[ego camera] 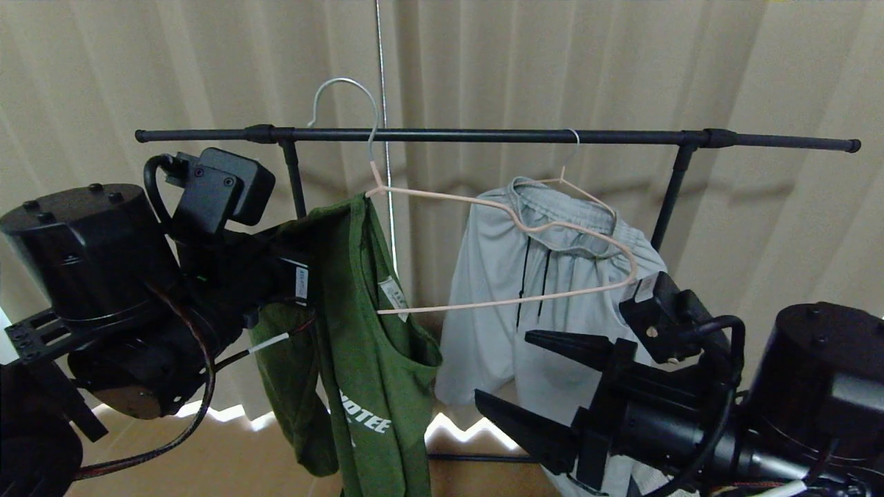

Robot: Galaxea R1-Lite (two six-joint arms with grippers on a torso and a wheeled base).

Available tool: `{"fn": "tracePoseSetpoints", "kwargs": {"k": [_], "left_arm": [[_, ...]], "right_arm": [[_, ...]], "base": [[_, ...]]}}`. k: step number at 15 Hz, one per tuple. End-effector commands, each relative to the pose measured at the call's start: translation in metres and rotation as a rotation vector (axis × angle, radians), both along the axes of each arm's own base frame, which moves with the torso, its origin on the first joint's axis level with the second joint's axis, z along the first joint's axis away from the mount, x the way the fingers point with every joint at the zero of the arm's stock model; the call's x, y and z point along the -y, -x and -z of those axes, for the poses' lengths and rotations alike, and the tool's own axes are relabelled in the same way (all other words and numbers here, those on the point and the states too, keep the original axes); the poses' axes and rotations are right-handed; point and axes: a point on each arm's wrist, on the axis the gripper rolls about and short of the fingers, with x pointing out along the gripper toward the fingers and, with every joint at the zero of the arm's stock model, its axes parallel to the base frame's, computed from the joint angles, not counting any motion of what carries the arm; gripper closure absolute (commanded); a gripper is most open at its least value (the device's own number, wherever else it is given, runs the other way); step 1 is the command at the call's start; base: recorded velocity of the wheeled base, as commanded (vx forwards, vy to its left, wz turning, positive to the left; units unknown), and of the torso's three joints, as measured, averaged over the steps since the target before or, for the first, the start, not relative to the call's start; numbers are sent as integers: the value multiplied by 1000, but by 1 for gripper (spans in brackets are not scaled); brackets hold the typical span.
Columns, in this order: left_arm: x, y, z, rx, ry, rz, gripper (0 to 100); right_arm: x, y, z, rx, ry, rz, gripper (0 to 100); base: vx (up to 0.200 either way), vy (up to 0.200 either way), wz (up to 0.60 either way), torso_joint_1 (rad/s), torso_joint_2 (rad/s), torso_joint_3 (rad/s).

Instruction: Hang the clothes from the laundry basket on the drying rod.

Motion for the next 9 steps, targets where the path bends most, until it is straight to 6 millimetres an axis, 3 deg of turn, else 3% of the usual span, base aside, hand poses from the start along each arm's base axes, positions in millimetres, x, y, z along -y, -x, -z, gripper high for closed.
{"fn": "tracePoseSetpoints", "kwargs": {"k": [1, 5, 9], "left_arm": [[-1, 6, -7, 21, 15, 11, 100], [-3, 14, -14, 46, 28, 54, 100], [8, 27, -18, 59, 40, 120, 100]], "right_arm": [[-15, -14, 25, -41, 29, 13, 0], [-22, -22, 33, -43, 29, 22, 0], [-30, -31, 35, -19, -4, 48, 0]], "base": [[0, 0, 0, 0, 0, 0], [0, 0, 0, 0, 0, 0], [0, 0, 0, 0, 0, 0]]}}
